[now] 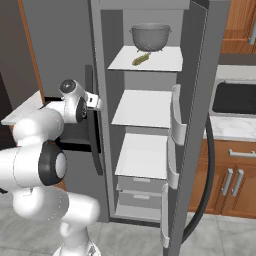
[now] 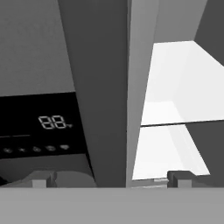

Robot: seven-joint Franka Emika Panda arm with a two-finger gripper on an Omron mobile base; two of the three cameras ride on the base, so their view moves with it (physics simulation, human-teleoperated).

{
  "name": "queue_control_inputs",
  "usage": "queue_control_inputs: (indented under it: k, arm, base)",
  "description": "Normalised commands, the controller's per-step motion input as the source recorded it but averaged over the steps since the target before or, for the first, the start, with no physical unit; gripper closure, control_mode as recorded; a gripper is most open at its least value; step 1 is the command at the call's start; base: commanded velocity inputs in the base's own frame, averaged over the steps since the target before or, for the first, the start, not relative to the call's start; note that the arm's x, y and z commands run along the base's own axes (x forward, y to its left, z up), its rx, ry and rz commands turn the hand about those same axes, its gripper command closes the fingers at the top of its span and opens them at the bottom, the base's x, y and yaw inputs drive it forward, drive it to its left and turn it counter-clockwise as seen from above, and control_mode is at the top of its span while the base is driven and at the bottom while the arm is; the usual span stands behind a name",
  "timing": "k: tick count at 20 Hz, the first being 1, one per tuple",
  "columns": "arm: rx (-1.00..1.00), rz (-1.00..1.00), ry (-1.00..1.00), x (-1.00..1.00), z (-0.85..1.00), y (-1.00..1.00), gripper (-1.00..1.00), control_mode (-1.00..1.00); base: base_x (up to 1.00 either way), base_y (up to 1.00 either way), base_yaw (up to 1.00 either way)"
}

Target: Retrieve the butter from the fridge and place it on a plate on the dining table. Then retrieve the butter knife by the fridge and place it near the plate.

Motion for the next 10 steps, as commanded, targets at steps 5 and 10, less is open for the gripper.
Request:
queue_control_inputs:
  k: [5, 10]
  arm:
    - [0.00, 0.01, -0.05, 0.37, -0.02, 0.00, -1.00, -1.00]
    - [0.00, 0.00, -0.03, 0.40, -0.08, 0.00, -1.00, -1.00]
  base:
    - [0.00, 0.00, 0.00]
    - [0.00, 0.00, 0.00]
